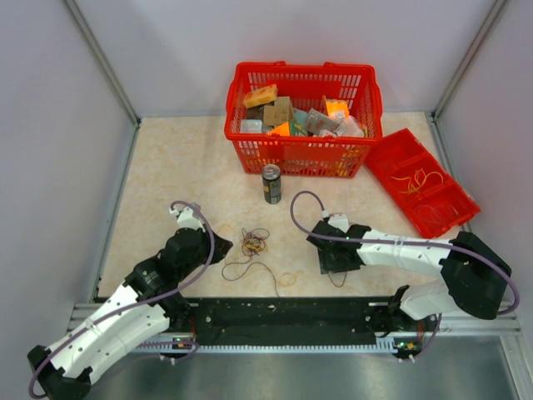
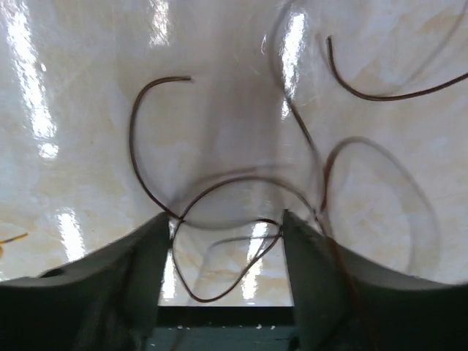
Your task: Untangle the cables
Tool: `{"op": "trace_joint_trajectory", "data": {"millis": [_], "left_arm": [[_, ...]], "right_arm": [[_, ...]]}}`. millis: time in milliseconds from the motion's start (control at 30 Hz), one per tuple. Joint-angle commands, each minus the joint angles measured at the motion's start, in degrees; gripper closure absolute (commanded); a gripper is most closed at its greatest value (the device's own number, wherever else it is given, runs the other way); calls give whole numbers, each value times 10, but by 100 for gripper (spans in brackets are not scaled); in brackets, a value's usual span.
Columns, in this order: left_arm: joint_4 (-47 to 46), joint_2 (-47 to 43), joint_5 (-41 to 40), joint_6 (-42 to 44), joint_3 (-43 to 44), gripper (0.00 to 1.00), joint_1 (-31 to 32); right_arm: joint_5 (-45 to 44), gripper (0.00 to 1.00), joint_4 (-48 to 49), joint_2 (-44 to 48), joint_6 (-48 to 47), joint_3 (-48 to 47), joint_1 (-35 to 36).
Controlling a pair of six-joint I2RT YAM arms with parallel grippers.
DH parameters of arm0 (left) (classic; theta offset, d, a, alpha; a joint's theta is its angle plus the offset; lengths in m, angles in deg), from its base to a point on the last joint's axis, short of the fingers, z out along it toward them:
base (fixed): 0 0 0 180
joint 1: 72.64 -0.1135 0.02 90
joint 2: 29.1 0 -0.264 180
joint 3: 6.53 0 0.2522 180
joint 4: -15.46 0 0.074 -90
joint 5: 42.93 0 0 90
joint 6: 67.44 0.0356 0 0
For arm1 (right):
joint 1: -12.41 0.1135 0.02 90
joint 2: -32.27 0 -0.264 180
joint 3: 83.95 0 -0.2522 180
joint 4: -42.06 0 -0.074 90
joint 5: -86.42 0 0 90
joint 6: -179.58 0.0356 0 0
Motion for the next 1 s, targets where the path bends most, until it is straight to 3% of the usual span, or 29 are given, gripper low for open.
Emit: {"op": "trace_joint_trajectory", "data": {"millis": [0,267,600,633,667,733,767,867,900,967], "left_arm": [[-36,-6,11,0,-8,100,-3],[-33,-14,11,0,-8,100,-3],[-24,-29,8,2,-5,100,-3],[-25,-28,10,2,-6,100,-3],[-28,-28,10,2,-6,100,-3],[-33,-25,13,1,-8,100,-3],[-36,-22,14,0,-9,100,-3],[-48,-12,32,10,-7,98,-3],[-54,-7,41,14,-7,93,-3],[-66,7,61,24,-5,72,-3]], "right_arm": [[-8,51,24,5,34,7,6],[-26,99,36,79,28,-1,3],[-11,100,41,231,-40,-8,-60],[8,97,42,223,-54,-10,-62],[27,81,41,203,-65,-13,-62],[64,38,33,152,-72,-20,-63],[80,25,35,137,-75,-18,-63],[104,10,60,143,-87,-4,-42],[112,6,71,155,-90,1,-40],[137,2,98,192,-98,16,-40]]}}
